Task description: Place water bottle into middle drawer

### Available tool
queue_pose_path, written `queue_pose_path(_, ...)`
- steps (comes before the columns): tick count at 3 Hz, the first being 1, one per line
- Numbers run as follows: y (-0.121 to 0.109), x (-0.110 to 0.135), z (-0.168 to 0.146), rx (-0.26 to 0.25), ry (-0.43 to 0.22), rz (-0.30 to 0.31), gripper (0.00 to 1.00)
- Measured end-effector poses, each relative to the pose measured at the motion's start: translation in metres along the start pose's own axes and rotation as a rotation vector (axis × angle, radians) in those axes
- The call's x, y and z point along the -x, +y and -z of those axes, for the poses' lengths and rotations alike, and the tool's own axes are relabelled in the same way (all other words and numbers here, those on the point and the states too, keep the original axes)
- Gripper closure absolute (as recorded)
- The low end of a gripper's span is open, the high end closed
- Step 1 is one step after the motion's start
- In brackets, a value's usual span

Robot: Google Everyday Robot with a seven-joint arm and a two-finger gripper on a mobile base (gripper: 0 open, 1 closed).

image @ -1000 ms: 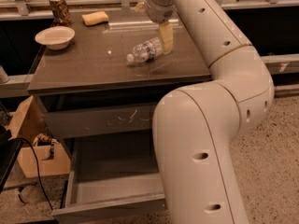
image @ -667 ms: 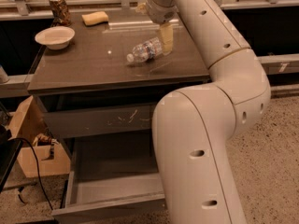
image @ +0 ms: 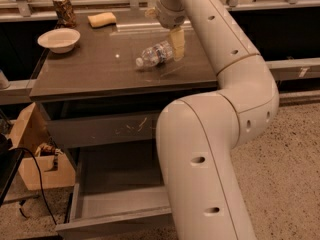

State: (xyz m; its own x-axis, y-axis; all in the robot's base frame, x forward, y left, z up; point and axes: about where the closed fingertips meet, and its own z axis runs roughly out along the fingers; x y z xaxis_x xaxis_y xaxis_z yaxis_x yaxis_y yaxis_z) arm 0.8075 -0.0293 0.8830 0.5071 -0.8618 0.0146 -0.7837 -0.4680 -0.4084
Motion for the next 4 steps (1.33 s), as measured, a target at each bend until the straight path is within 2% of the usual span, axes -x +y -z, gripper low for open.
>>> queue_pose_path(3,0.002,0.004,-0.035,0.096,0.068,0.056,0.00)
queue_pose_path(4,0.013,-0.004,-0.056,0.155,0.104,0.051,0.00)
